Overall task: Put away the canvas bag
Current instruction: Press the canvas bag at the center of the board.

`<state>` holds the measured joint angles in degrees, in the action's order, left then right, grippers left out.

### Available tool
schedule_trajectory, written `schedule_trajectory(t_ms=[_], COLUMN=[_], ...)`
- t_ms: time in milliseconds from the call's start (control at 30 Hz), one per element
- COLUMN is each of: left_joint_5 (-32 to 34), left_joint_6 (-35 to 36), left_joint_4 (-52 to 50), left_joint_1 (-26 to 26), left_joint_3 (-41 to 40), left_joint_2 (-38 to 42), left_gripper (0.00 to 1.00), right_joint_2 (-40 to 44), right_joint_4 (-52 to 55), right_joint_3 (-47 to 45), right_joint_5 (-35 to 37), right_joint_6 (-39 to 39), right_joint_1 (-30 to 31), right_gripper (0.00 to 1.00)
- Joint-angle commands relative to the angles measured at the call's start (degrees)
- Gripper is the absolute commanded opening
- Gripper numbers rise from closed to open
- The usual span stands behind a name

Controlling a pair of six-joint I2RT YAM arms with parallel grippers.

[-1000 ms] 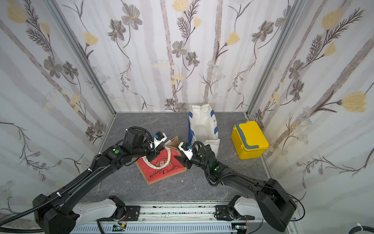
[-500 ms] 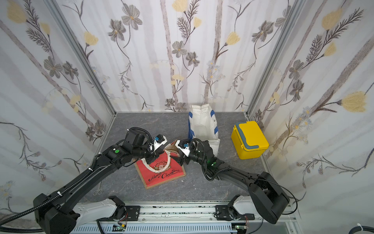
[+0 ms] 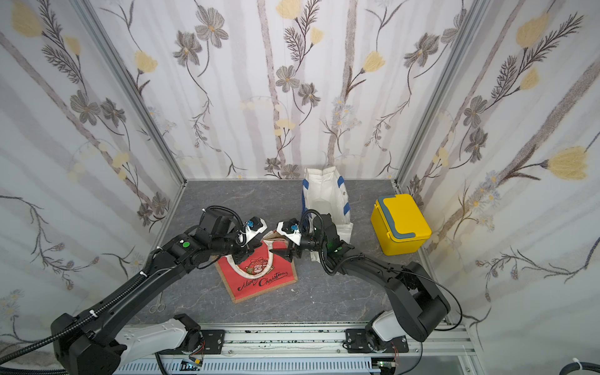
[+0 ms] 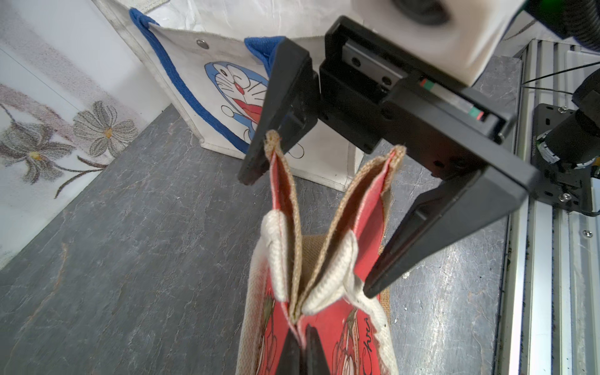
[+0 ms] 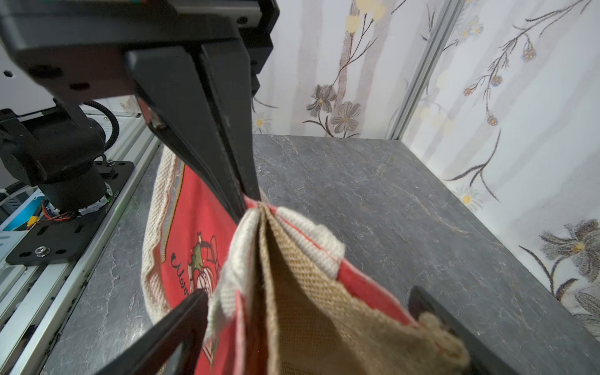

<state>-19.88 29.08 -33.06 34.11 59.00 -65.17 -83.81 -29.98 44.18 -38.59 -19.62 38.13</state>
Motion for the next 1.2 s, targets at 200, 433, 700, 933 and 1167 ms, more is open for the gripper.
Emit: schedule_trajectory(t_ms=[200, 433, 700, 933, 1167], left_joint_5=[1.5, -1.5, -1.8, -5.5, -3.0], left_joint_6=[-1.5, -0.5, 2.0, 1.3, 1.2], left_joint_4=[0.2, 0.3, 3.7, 4.5, 4.6], left_joint_1=[-0.5, 0.4, 0.4, 0.5, 0.5], left_joint_3=[3.6, 5.2, 3.2, 1.8, 0.4], left_joint_2=[-0.7, -5.0, -5.5, -4.8, -2.5], left_gripper=[0.69, 0.94, 0.42, 0.0, 0.05], right_joint_2=[1.2, 1.7, 3.9, 4.1, 3.7], right_joint_4=[3.7, 3.2, 1.3, -7.3, -13.6], right_joint_3=[0.5, 0.4, -3.3, -8.3, -12.7], right_joint_5=[1.7, 2.9, 2.9, 4.7, 9.4], right_joint_6=[0.3, 1.5, 4.2, 9.7, 11.8], right_joint_1=[0.9, 2.6, 3.2, 4.6, 4.6], right_gripper=[0.22, 0.09, 0.22, 0.44, 0.29])
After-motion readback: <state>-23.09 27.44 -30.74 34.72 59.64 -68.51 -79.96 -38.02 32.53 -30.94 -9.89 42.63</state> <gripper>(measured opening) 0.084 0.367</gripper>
